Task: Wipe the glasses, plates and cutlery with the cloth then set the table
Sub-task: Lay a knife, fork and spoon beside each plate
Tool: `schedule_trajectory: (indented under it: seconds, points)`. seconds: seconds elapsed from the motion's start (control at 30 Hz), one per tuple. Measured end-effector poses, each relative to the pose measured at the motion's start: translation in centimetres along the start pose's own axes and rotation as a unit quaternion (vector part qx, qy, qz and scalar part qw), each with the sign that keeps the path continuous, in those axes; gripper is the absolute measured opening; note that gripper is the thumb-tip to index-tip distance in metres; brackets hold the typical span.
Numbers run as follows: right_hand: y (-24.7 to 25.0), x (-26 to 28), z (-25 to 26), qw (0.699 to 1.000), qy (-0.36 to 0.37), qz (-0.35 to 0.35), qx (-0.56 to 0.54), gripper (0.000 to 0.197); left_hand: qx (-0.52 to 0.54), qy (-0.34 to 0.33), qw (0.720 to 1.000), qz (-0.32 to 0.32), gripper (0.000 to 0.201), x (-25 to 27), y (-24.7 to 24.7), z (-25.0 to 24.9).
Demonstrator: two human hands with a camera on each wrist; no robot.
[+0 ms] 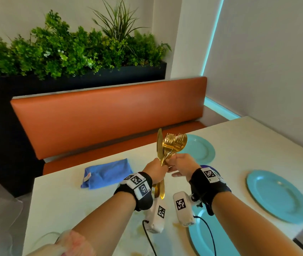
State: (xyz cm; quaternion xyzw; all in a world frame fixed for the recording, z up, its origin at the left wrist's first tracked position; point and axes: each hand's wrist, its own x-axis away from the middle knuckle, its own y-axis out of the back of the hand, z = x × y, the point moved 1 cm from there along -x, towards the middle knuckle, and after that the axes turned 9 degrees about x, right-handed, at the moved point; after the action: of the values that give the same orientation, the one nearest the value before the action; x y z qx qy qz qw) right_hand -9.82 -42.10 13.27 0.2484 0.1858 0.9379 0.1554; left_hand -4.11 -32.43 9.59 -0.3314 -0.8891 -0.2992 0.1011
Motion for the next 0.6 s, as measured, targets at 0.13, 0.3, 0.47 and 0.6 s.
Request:
schedule_trajectory:
  seconds: [0.13, 0.3, 0.47, 0.6]
  points:
    - [1.1, 2.2, -2.0, 0.999, -0.014, -0.015, -0.031, 0.015, 0.086, -0.026, 0.992, 0.085, 0.03, 2.2, -1.9, -1.0]
    - [2.2, 4.5, -5.0, 0.996, -0.024, -0.057, -0.065, 0.013, 0.173, -0.037, 0.972, 0.154, 0.013, 4.8, -4.3, -2.0]
    - [4.0, 5.7, -7.4, 0.991, -0.036, -0.094, -0.089, 0.018, 0.217, -0.001, 0.968, 0.125, 0.027, 5.3, -7.0, -2.6]
    - [6.0, 5.2, -8.3, 0.989, -0.032, -0.107, -0.097, 0.018, 0.256, 0.019, 0.962, 0.093, 0.026, 4.5, -8.5, -4.2]
